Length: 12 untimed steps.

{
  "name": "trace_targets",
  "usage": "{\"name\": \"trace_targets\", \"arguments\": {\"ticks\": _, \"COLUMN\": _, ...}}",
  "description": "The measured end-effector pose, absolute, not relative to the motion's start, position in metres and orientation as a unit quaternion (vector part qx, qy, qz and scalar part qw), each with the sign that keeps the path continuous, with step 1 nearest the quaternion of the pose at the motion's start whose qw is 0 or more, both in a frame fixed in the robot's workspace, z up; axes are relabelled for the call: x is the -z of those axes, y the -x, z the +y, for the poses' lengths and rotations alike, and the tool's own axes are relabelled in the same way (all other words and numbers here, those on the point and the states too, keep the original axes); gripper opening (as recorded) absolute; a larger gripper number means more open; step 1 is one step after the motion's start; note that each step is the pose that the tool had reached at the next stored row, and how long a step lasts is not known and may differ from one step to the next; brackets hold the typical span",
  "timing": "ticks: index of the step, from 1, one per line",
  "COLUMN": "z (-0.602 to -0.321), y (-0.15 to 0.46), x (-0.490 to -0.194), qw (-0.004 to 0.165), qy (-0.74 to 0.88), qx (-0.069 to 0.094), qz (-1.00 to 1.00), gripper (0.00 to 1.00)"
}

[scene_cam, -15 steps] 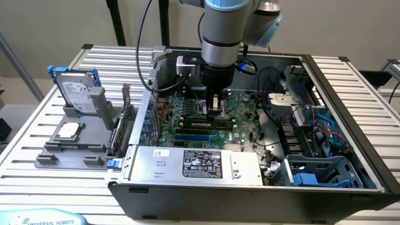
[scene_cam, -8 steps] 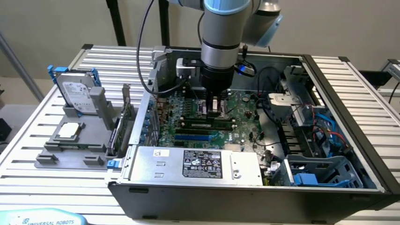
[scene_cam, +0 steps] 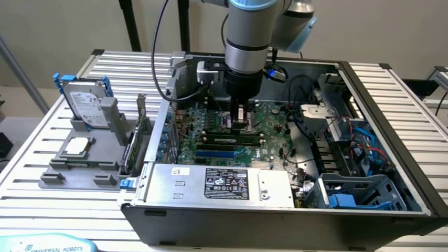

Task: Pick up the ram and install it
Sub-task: 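Press down the ram until it locks into place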

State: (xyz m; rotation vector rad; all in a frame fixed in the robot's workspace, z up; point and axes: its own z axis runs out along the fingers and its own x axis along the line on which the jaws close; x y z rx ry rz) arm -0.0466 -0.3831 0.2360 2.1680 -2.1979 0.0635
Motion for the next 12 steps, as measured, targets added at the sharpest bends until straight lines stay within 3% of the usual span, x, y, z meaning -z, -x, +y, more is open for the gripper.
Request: {"name": "trace_targets", "arguments": {"ticks": 12, "z": -0.3832, "y": 0.0465, "x": -0.2403, "qw": 0.027, "qy": -0.702, "qx": -0.020, "qz": -0.711, "gripper": 0.11}}
